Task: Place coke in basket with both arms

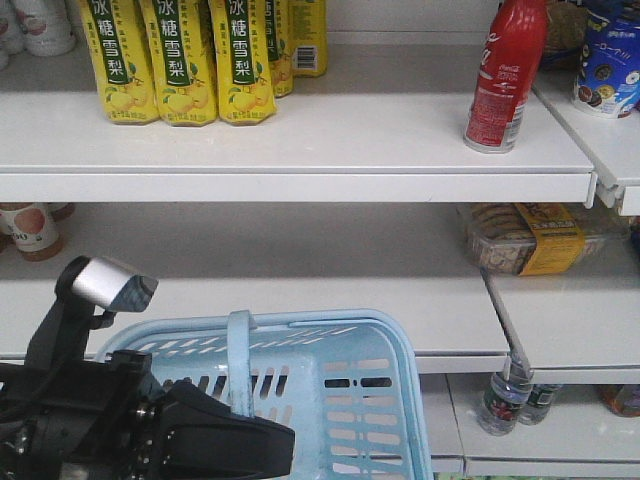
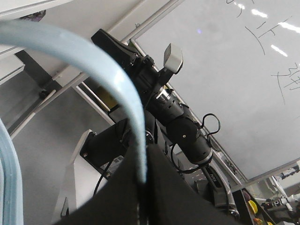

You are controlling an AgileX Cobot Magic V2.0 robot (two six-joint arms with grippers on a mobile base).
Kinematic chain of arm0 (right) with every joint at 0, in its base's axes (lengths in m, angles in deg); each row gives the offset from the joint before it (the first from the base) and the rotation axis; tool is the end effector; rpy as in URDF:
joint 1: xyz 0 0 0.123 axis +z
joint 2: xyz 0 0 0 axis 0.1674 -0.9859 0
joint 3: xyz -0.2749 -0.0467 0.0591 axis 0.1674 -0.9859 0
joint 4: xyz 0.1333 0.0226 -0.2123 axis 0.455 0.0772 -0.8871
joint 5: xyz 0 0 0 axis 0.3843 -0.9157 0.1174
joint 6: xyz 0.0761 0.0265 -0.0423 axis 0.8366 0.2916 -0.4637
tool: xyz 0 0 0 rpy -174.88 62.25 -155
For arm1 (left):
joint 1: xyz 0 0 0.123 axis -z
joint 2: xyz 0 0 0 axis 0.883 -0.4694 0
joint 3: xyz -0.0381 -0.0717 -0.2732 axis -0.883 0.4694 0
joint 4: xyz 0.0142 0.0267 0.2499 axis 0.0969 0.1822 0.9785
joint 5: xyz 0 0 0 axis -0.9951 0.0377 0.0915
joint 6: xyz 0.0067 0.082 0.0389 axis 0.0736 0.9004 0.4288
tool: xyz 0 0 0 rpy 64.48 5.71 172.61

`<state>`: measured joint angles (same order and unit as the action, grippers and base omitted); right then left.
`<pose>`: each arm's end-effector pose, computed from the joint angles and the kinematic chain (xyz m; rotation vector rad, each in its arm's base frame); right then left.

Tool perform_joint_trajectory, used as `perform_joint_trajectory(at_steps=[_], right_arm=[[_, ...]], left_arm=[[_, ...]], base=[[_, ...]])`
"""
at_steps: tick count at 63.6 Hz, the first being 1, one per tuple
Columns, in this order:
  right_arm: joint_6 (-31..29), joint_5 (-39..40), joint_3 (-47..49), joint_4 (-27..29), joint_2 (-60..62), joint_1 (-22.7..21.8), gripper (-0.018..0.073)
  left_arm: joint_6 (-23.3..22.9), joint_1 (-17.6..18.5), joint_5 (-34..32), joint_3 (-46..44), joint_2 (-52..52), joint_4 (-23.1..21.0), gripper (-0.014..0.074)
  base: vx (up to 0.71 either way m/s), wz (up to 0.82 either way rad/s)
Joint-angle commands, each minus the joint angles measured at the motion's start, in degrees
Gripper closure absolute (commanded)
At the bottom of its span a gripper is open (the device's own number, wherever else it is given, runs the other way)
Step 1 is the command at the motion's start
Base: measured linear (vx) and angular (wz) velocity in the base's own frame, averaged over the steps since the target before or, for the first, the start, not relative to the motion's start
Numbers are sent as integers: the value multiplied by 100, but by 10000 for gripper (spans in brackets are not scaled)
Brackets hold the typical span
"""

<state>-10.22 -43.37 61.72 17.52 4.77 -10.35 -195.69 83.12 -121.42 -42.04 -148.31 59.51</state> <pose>0.0566 -0.0002 0.1916 -0.0311 1.6393 -0.0379 0.1475 -0.1469 0.2880 0.6102 2.0014 -1.7677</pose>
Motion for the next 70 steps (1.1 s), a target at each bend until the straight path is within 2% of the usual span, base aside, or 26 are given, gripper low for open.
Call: perform_joint_trajectory(at_steps=[1,70], right_arm=[[-30,424,-61,-41,106,-33,564],[-30,424,-61,-41,106,-33,564]], left_arm=[[35,15,-370,-143,125,-478,603],[35,15,-370,-143,125,-478,603]], base=[[1,1],[1,0]])
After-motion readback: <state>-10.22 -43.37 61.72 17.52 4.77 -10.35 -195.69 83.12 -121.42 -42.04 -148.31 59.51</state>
